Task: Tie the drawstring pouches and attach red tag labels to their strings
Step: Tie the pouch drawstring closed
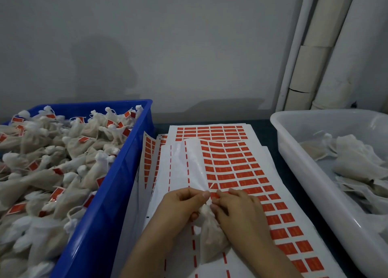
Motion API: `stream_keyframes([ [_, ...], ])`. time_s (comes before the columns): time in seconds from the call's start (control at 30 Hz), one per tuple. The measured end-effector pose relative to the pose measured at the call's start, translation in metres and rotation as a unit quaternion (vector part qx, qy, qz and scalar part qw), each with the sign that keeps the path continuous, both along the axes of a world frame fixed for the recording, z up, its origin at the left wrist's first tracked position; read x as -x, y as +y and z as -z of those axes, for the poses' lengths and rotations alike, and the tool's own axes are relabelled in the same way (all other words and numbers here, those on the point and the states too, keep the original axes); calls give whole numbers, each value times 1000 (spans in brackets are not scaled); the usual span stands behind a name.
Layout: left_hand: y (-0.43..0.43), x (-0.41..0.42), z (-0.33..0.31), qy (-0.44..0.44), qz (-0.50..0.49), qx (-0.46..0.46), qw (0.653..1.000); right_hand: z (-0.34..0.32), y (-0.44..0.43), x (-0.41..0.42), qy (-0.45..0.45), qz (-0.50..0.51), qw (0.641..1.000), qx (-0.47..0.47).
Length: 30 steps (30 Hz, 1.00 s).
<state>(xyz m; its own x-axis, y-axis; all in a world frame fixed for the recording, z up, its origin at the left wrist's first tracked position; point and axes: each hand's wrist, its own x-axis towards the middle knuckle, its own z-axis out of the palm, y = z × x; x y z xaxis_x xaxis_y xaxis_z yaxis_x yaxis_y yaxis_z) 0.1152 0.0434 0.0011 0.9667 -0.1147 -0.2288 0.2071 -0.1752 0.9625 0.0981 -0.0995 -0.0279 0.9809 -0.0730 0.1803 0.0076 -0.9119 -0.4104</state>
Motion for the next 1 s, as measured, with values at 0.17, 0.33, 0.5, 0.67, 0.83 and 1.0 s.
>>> stream_keyframes([
  [0.17,0,1,0,7,3,6,1000,-3,-1,1,3,-31,999,43],
  [0.33,0,2,0,6,2,24,1000,-2,-4,-2,-4,-30,999,41],
  [0.5,0,1,1,4,-2,31,999,1,-5,-4,-15,-27,999,28],
  [0.67,0,1,1,2,-1,27,1000,3,-6,-6,-23,-17,1000,-3],
  [0.83,1,1,2,0,1,25,1000,5,-5,-7,-50,-7,999,-9],
  [1.0,0,0,3,4,-2,25,1000,7,-3,-9,-56,-7,998,4],
])
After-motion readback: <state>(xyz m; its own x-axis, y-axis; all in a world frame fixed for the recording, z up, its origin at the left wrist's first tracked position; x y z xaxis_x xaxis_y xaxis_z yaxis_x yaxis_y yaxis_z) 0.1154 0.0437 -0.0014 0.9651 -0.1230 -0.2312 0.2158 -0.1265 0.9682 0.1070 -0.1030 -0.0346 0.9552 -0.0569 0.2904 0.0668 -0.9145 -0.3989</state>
